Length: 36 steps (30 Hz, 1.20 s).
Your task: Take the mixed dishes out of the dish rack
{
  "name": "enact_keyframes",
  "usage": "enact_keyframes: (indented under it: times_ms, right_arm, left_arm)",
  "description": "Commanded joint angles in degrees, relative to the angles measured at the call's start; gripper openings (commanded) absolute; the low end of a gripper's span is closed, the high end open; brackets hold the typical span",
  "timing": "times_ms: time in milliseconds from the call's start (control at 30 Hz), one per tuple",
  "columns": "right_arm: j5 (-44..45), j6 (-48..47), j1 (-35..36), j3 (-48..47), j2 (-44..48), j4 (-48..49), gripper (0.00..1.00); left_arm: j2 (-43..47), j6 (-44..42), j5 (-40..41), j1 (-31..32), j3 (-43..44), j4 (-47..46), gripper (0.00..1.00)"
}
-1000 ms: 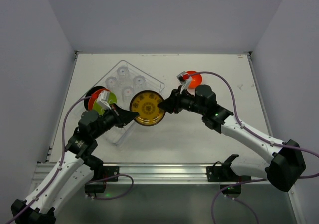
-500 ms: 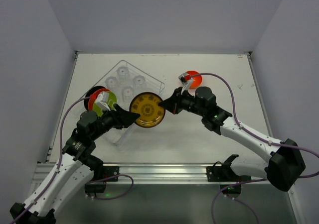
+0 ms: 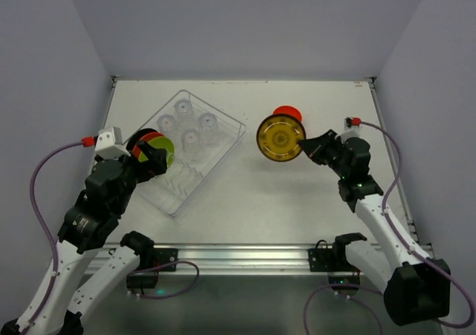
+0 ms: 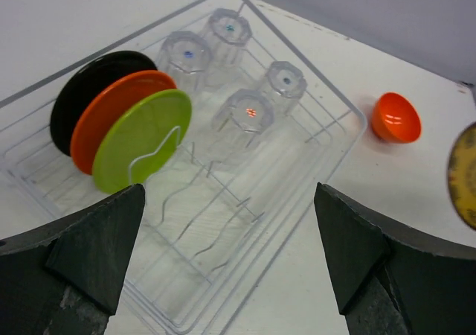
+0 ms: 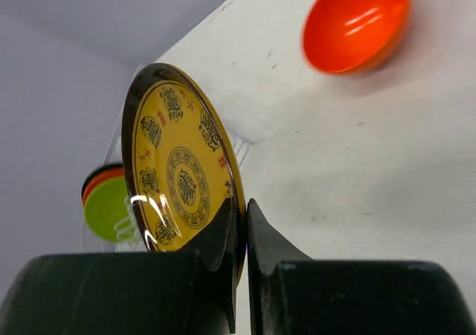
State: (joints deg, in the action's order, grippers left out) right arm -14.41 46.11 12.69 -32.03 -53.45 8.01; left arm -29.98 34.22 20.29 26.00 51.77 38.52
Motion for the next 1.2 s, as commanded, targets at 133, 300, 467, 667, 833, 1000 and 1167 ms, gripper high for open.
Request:
enact_keyframes:
  times_ms: [133,300,467,667,833,1000,1167]
  right_arm:
    - [0.00,9.78,-23.22,2.06,-5.85,0.33,0.00]
    - [3.24,11.99,-30.52,0.14,-20.43,3.16,0.00]
    - [4.65,10.06,-32.46,-4.43,-28.80,1.84,0.00]
    - [2.55,9.26,-33.52,-8.22,-34.35,-0.97,0.07]
    - [3.16,9.00,-33.78,-8.75,-34.61,-2.21,0.21]
    - [4.92,6.63,-33.87,-10.24,-33.30,-4.75,0.47]
    - [6.76,3.47,-33.96,-11.12,-25.93,-11.77,0.69]
  left_arm:
    - [9.56,-7.84,7.75,0.19,-10.18,-6.78,1.00]
    - [11.43,-9.78,6.17,0.19,-10.89,-7.40,1.00]
    - [10.29,-10.05,3.00,0.19,-11.34,-7.50,1.00]
    - [10.11,-10.14,2.56,0.11,-11.51,-7.67,1.00]
    - [9.76,-10.31,2.21,0.19,-11.51,-7.85,1.00]
    - [7.66,-10.93,1.33,0.19,-11.43,-8.29,1.00]
    - [3.79,-10.84,2.55,0.19,-8.97,-6.54,1.00]
